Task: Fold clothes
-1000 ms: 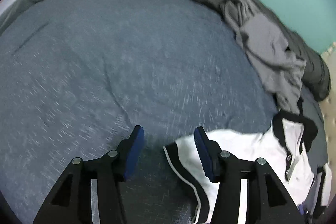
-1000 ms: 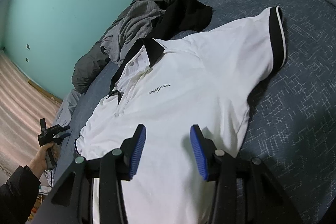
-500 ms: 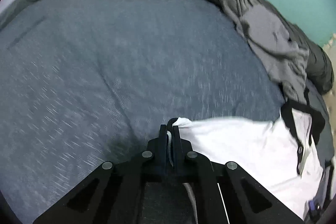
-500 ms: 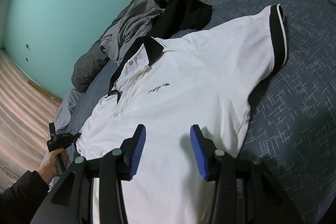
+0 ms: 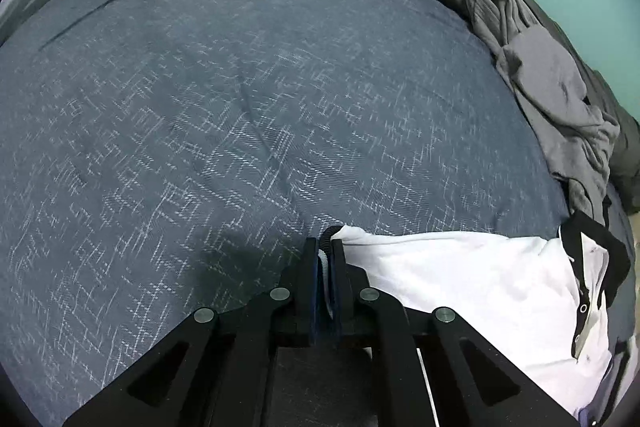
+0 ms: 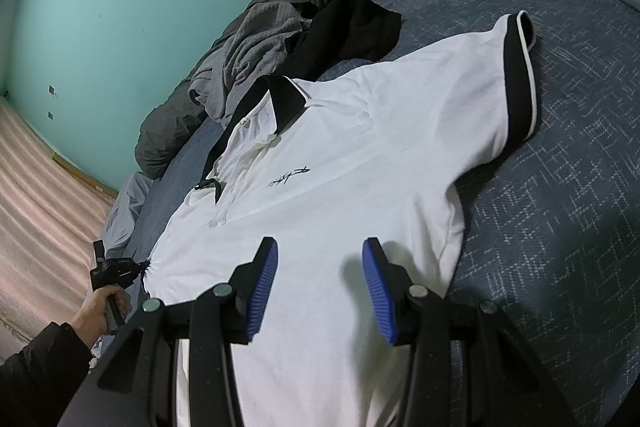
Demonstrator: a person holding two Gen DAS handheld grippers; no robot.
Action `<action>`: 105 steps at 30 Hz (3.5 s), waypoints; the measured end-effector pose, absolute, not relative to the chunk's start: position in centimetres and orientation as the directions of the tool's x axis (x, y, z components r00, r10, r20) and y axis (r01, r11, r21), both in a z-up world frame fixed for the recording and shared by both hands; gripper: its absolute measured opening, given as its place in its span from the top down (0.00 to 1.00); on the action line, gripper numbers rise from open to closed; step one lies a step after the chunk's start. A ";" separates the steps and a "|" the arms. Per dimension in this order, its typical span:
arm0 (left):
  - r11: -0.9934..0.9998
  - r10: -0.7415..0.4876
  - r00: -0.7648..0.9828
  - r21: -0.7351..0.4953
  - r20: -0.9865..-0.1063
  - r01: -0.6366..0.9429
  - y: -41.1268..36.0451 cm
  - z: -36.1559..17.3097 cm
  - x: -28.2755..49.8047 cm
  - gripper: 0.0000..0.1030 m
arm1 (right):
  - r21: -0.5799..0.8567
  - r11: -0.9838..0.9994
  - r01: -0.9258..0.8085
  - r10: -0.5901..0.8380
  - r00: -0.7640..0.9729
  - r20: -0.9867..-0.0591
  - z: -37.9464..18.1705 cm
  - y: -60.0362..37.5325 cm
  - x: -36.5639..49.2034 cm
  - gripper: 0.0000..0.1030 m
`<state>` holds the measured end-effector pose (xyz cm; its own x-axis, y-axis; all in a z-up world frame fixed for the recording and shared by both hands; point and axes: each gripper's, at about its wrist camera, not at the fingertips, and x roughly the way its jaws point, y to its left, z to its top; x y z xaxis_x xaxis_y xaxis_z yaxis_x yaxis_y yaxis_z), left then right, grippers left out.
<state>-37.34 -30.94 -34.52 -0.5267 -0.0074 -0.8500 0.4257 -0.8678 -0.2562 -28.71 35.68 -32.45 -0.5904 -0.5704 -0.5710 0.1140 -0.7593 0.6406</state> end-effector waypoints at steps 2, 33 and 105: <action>-0.870 -0.005 -0.530 -0.258 -0.848 0.420 -31.0 -34.1 -36.8 0.88 | 0.636 -0.763 0.112 -0.564 -0.595 -0.572 -32.3 35.9 -28.8 0.57; -0.922 0.104 -0.660 -0.322 -0.744 0.217 -22.1 -33.3 -24.2 0.61 | 0.545 -0.830 -0.119 -0.346 -0.657 -0.670 -31.4 50.4 -39.2 0.40; -0.930 0.121 -0.640 -0.312 -0.759 0.195 -19.9 -34.8 -23.9 0.61 | 0.371 -0.908 0.196 -0.418 -0.506 -0.754 -31.5 43.5 -36.1 0.94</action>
<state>-23.85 -19.86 -34.76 -0.6399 0.1210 -0.7589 0.1946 -0.9298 -0.3123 -36.13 43.51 -31.45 -0.5064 -0.4176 -0.7545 0.1961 -0.9078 0.3708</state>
